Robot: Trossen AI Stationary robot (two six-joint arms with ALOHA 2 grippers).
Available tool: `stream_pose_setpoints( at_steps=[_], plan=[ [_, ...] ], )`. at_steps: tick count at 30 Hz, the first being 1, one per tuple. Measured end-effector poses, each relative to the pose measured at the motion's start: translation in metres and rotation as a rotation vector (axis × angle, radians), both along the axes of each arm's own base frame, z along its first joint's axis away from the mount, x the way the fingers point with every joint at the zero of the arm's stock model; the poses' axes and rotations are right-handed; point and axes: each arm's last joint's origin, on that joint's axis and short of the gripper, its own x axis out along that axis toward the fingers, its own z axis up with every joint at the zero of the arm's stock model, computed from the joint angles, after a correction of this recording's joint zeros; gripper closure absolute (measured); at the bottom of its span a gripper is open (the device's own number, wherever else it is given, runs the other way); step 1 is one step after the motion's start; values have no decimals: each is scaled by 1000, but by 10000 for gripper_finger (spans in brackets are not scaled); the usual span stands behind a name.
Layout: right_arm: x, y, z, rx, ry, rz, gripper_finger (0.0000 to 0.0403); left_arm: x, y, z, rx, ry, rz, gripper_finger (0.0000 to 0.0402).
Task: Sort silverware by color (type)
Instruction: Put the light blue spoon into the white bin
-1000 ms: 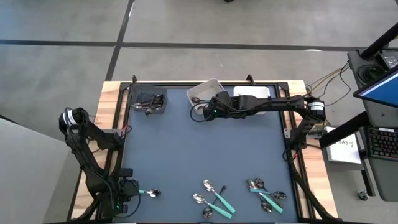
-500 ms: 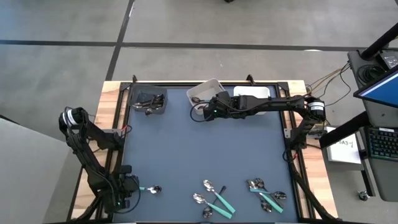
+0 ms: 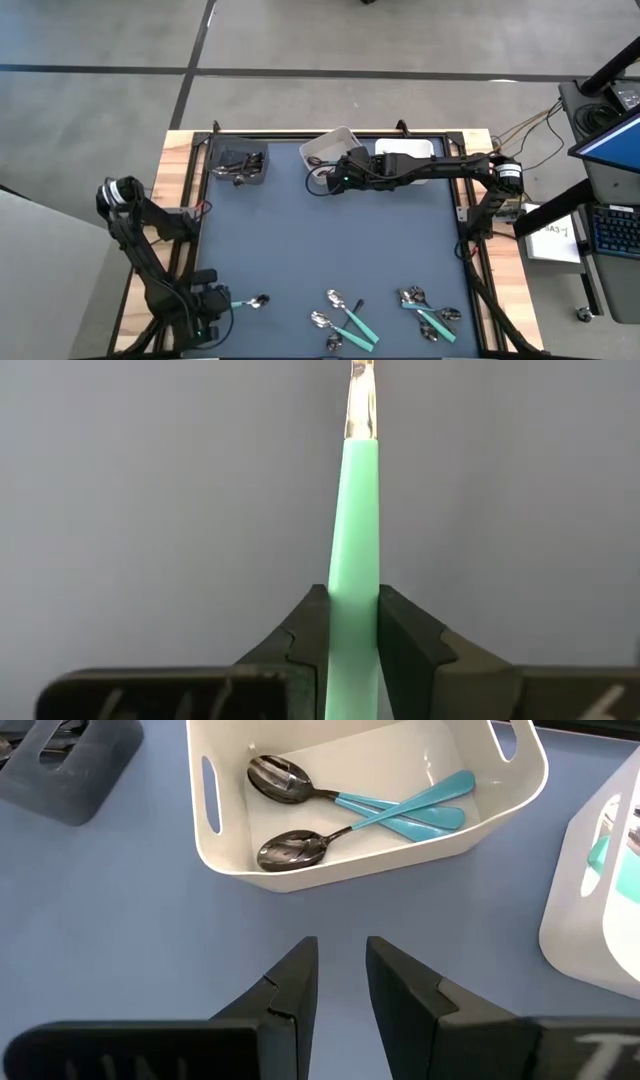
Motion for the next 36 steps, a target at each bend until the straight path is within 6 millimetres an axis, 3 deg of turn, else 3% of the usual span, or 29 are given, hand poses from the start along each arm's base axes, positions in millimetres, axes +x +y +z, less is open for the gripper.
stream_pose_setpoints(
  at_steps=[6,15,20,24,29,36],
  plan=[
    [0,0,0,0,0,0,323,37,11,15,33,-133,116,357],
    [0,0,0,0,-1,-1,323,105,48,40,64,-291,351,357],
    [0,0,0,-2,-1,-1,323,132,74,54,108,-368,478,357],
    [1,-2,1,-25,-2,0,323,146,85,65,106,-439,559,357],
    [1,-5,0,9,33,163,323,158,91,75,86,-537,627,357],
    [1,-8,-1,74,49,353,323,167,96,70,64,-686,766,357]
  ],
)
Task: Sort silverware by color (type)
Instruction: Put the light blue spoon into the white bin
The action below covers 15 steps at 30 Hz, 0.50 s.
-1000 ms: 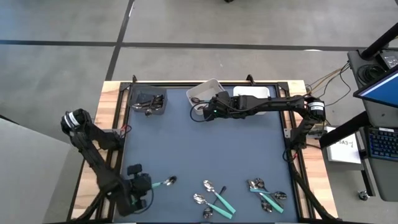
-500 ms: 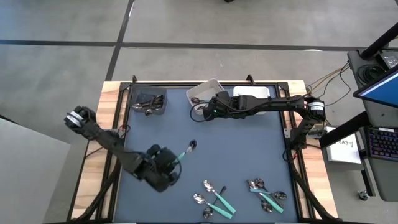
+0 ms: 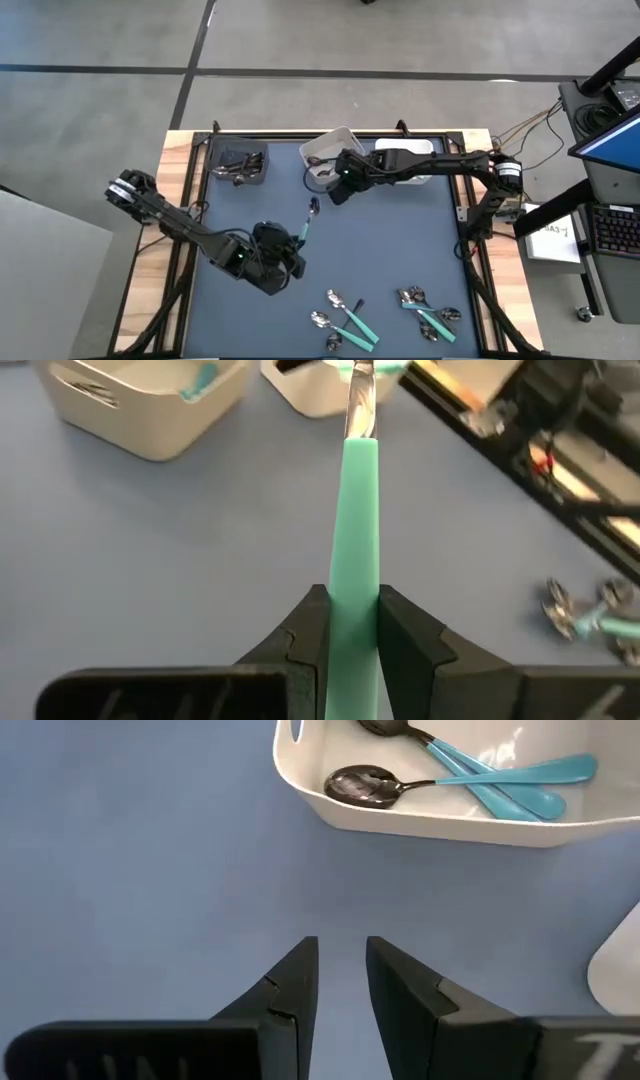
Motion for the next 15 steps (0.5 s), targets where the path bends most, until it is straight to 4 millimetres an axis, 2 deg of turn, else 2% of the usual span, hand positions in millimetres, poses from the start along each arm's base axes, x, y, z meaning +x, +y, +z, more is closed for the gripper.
stream_pose_setpoints(
  at_steps=[5,10,13,15],
  plan=[
    [2,0,1,14,-22,-2,323,2,1,-5,-6,-62,93,357],
    [3,7,1,126,-48,58,323,5,4,-8,9,-74,128,357],
    [6,21,10,127,-117,106,323,7,8,-8,4,-81,152,356],
    [6,32,24,91,-188,163,323,8,12,-8,8,-83,168,357]
  ],
)
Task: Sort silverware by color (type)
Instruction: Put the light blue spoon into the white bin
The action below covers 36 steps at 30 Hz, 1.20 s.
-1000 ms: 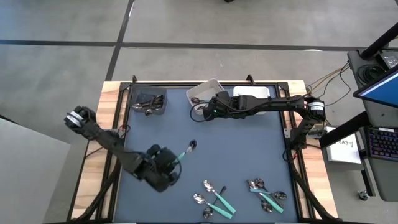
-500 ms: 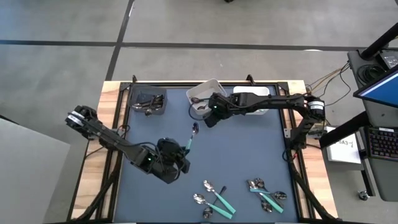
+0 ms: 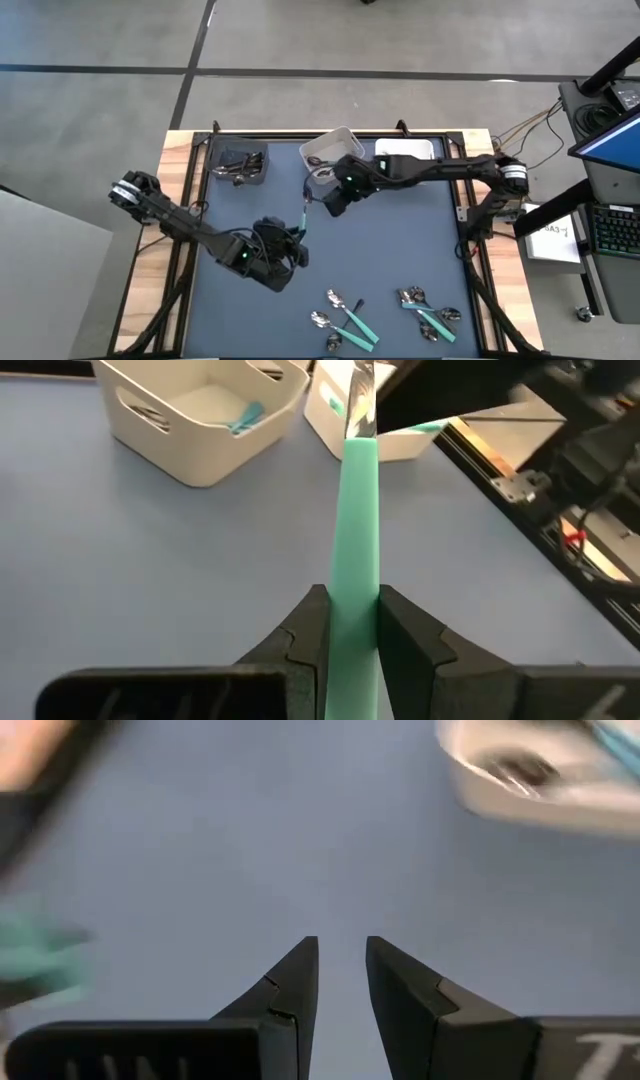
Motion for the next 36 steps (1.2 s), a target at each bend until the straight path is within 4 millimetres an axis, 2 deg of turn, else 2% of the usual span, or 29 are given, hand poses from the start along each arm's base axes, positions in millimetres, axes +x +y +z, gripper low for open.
stream_pose_setpoints(
  at_steps=[7,13,16,19,24,28,31,36],
  plan=[
    [-19,40,44,-112,-156,53,323,4,12,-1,10,2,46,357],
    [-37,81,84,-167,-390,70,323,9,20,1,7,-13,66,357],
    [-42,92,91,-222,-422,38,324,14,24,2,11,-11,44,357],
    [-46,97,88,-232,-390,55,324,18,29,3,5,25,1,357],
    [-45,99,88,-181,-403,80,324,26,41,2,-19,102,-100,357],
    [-47,96,94,-220,-426,99,328,32,60,2,-46,138,-122,357],
    [-56,80,102,-234,-422,61,333,38,83,4,-87,153,-174,357],
    [-80,41,108,-254,-339,-71,340,48,125,15,-120,116,-348,357]
  ],
)
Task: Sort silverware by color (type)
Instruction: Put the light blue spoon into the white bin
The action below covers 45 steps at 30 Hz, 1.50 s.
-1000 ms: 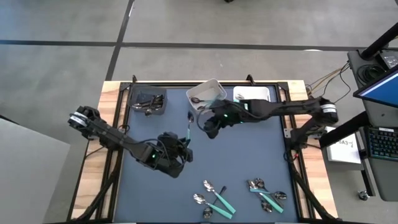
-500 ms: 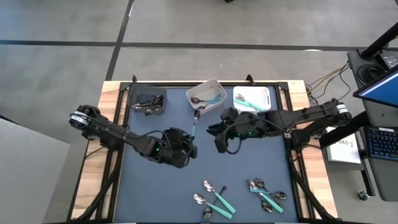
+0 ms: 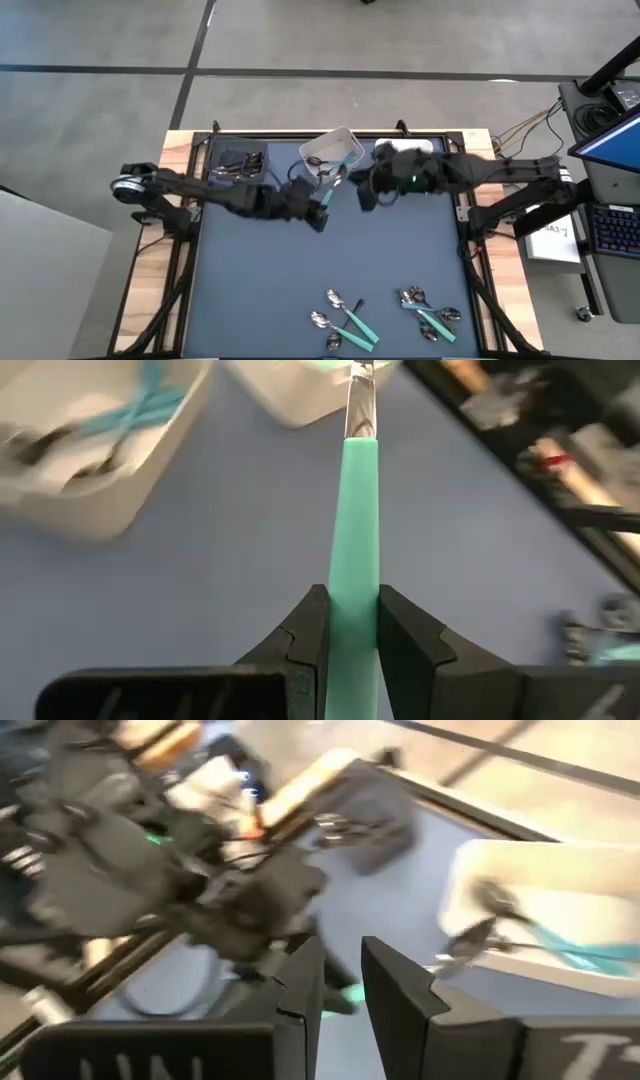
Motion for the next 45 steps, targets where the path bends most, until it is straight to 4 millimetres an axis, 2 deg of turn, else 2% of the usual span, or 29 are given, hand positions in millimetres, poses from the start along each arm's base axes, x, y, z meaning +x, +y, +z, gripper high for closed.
stream_pose_setpoints(
  at_steps=[4,8,12,17,23,26,30,38,45],
  plan=[
    [-14,-20,-2,12,77,-81,341,7,24,12,7,-116,-129,357],
    [-14,-24,-12,14,124,-96,341,12,36,23,33,-234,-215,357],
    [-5,-20,-19,-4,62,-67,346,11,49,29,62,-281,-206,357],
    [1,-17,-18,-17,-40,-42,353,0,70,41,127,-302,-171,357],
    [3,-23,-24,39,-89,-147,355,-11,97,49,152,-320,-86,357],
    [3,-30,-26,45,-121,-191,350,-10,101,47,138,-319,-96,357],
    [7,-40,-27,62,-171,-236,325,-6,101,42,122,-315,-123,357],
    [30,-57,-53,156,-134,-333,257,-6,114,43,153,-303,-94,357],
    [42,-63,-64,156,-144,-382,239,-10,119,38,139,-246,-79,357]
  ],
)
